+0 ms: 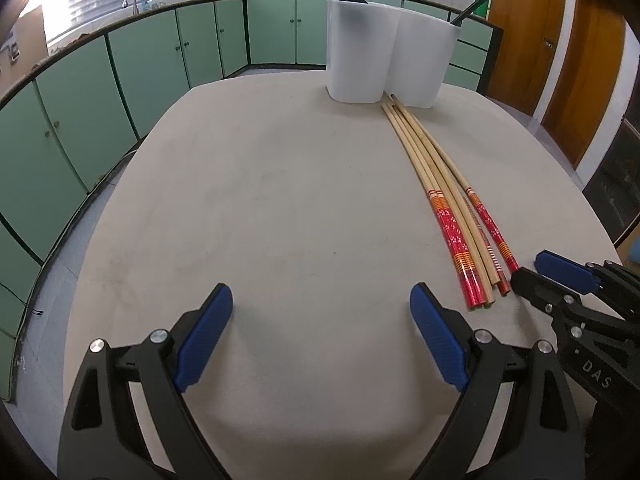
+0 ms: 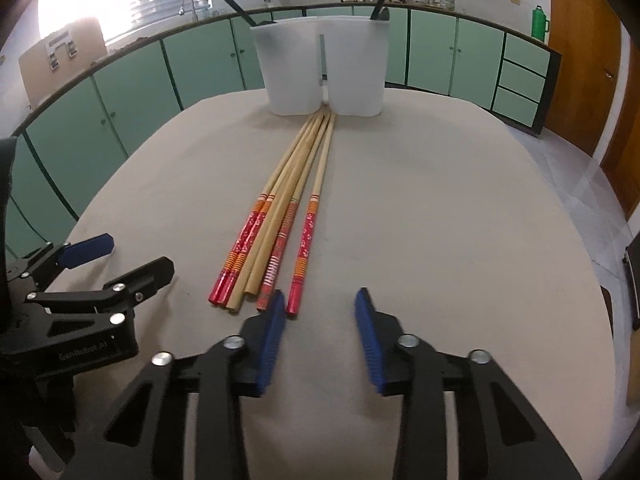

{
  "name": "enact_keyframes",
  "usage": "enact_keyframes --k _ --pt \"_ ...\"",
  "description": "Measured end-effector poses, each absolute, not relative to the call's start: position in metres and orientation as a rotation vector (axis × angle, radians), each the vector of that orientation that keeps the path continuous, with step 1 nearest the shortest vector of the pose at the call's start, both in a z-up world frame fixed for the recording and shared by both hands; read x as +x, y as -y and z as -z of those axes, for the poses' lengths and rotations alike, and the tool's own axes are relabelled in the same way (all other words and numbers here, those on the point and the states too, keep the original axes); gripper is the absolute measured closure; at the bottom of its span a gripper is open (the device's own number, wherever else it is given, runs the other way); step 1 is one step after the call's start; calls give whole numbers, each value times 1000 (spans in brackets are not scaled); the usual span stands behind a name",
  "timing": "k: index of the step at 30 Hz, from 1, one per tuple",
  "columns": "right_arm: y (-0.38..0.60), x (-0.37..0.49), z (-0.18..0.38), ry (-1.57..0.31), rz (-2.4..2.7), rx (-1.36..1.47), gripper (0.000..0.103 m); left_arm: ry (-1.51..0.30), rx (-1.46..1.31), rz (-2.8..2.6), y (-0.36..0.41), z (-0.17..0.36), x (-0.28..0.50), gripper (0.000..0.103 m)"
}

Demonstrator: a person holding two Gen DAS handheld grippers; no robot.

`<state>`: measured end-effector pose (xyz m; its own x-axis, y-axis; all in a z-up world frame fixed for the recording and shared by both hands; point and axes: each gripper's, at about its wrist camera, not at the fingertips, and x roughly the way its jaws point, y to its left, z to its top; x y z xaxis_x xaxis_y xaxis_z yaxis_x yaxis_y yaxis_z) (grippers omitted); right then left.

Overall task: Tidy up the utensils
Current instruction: 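Grasp a red-patterned wooden chopstick with the right tool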

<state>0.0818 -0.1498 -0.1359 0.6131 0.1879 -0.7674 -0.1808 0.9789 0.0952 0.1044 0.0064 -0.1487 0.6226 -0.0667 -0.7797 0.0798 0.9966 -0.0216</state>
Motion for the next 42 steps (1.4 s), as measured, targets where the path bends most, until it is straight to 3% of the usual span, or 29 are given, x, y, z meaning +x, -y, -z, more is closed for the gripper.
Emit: enact_keyframes --k 6,42 --pt "145 82 137 -884 -241 9 96 -897 29 87 -4 150 104 15" --pt "183 83 139 -878 -163 54 97 -933 53 113 29 150 102 13"
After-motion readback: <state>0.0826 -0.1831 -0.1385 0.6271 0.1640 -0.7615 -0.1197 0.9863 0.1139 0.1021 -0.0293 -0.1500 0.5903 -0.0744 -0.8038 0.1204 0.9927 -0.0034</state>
